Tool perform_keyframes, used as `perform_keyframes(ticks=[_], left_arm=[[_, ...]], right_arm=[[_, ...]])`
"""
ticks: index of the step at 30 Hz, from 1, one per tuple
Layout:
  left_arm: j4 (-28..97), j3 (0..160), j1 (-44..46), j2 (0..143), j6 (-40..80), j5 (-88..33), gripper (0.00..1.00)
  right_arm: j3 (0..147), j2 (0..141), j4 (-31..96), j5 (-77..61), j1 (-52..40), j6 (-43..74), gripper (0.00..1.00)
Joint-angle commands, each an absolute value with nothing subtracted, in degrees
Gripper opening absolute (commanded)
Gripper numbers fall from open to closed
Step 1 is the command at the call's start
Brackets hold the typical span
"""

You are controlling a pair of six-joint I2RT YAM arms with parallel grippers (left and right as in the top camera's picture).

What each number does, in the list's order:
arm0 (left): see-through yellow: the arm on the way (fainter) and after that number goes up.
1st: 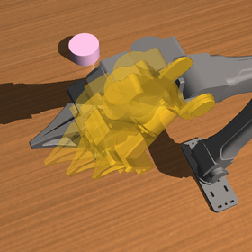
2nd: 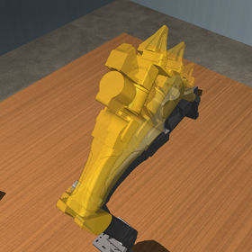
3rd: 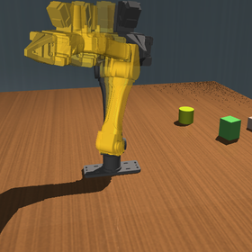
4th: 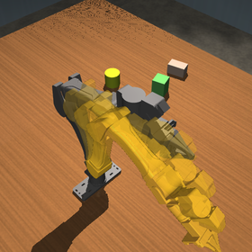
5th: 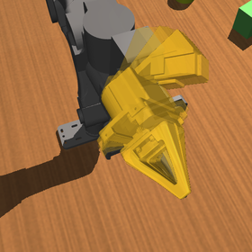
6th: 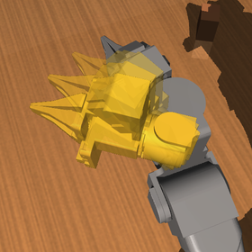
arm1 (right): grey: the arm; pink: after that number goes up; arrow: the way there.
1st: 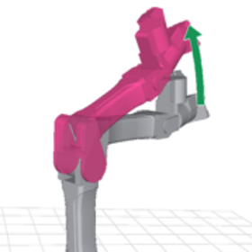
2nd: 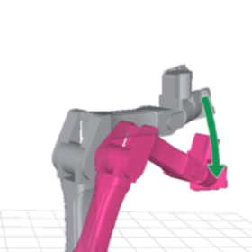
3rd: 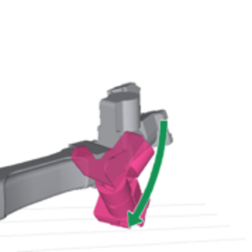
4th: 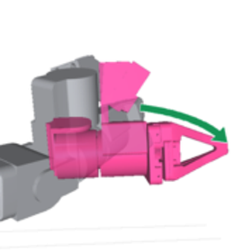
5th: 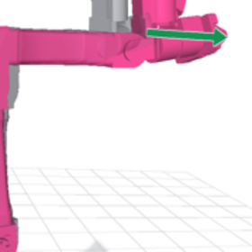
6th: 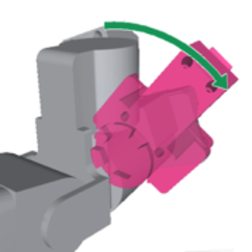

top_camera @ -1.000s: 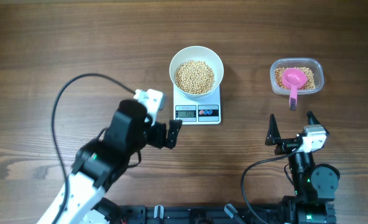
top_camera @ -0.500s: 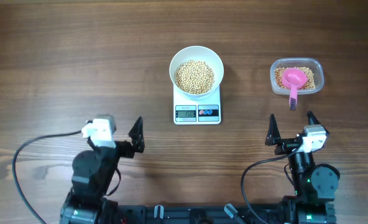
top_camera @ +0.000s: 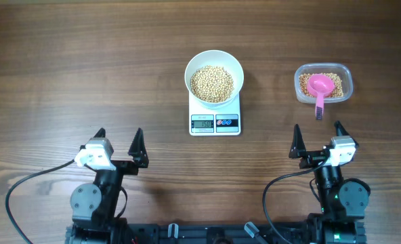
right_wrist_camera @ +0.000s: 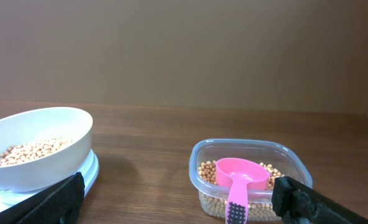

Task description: Scoop item into bowl and weigh 150g on scale

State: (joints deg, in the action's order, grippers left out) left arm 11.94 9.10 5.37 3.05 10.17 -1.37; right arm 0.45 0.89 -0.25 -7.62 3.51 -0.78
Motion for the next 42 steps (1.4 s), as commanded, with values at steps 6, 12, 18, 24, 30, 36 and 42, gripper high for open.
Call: perform_keyframes(ticks=[6,12,18,24,30,36,42], left_arm=[[6.0,4.5,4.3,0.1,9.4,-1.4,1.0],[-2.0,0.3,3.5,0.1,9.4,-1.4,1.0],[-2.6,0.3,1.7,0.1,9.4,-1.5,1.0],[3.7,0.3,0.1,0.1,9.4,-1.7,1.0],[4.4,0.3,0.0,0.1,4.3,-2.0,1.0],[4.4,0.3,-0.6,0.1,2.6,-0.9,1.0],[4.4,0.3,-4.8,0.1,-5.6,-1.6,1.0]], right_arm=[[0.3,0.2,-0.4,-6.8,3.3,-1.5,1.0],[0.3,0.2,-0.4,-6.8,3.3,-1.5,1.0],[0.3,0.2,-0.4,-6.8,3.3,-1.5,1.0],[0.3,0.2,-0.4,-6.8,3.3,-1.5,1.0],[0.3,0.2,-0.4,-6.8,3.3,-1.5,0.99],[0.3,0.2,-0.4,-6.8,3.3,-1.4,1.0],[0.3,0.2,-0.4,-6.8,3.3,-1.5,1.0]])
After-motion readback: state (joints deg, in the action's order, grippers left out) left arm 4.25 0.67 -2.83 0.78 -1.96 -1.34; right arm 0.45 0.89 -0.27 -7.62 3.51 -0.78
